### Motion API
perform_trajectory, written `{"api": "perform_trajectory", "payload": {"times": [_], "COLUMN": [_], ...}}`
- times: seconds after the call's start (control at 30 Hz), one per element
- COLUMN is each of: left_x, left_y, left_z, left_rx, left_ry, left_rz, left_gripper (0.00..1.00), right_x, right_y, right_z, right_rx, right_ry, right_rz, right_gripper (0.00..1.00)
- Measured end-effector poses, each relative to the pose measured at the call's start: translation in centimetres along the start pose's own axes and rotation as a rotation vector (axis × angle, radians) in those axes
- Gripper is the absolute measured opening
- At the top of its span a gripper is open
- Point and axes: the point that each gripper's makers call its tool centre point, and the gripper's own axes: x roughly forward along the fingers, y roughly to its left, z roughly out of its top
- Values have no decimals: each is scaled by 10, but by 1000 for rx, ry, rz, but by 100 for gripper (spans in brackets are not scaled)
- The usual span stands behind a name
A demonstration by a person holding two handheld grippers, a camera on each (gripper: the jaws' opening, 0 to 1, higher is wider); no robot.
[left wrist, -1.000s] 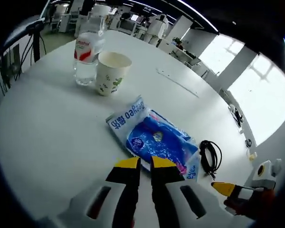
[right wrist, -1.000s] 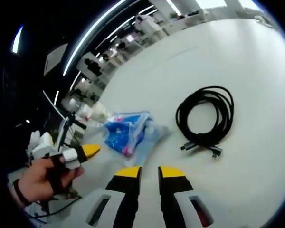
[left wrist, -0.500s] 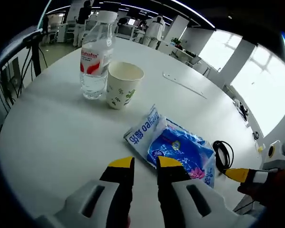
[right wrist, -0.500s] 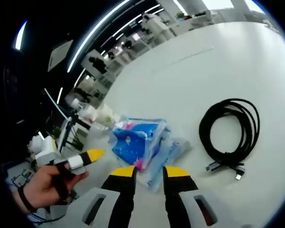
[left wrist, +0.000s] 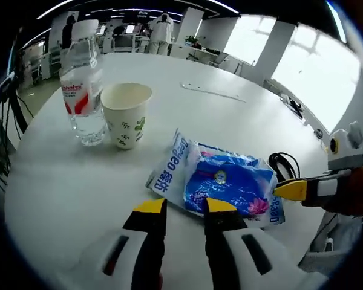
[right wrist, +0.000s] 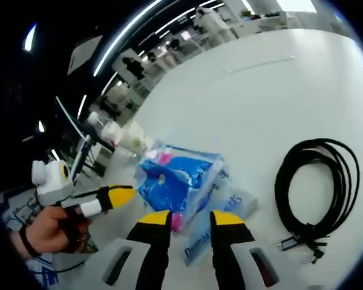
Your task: Arrange the tabletop items into an orderly group along one side of the table until the central work area is clear of visible clutter.
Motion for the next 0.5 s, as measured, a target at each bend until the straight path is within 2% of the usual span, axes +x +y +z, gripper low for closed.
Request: {"api": "perform_trajectory", "payload": {"times": [0.1,0.27,0.4,0.43,0.5], "left_x": [3,9,15,15,15], "left_y": [1,3,4,4,2], "left_z": [6,16,13,12,12], "left_rx": [41,65,77,71,3], "left_ry": [0,-4,18,21,5], "left_rz": [-24,-46,-44,-48,-47], "left_gripper": [19,15,6,4,0], "right_x": [3,9,14,14,14], "right_y": [-3,4,2,1,2], "right_z": [1,4,-2,-1,-1], "right_rx": [-18,-33,-5,2,47], "right_ry": [14,22,34,25,7], "right_rz": [-1,11,-12,-20,-12], "right_gripper": [21,23,17,14,11]}}
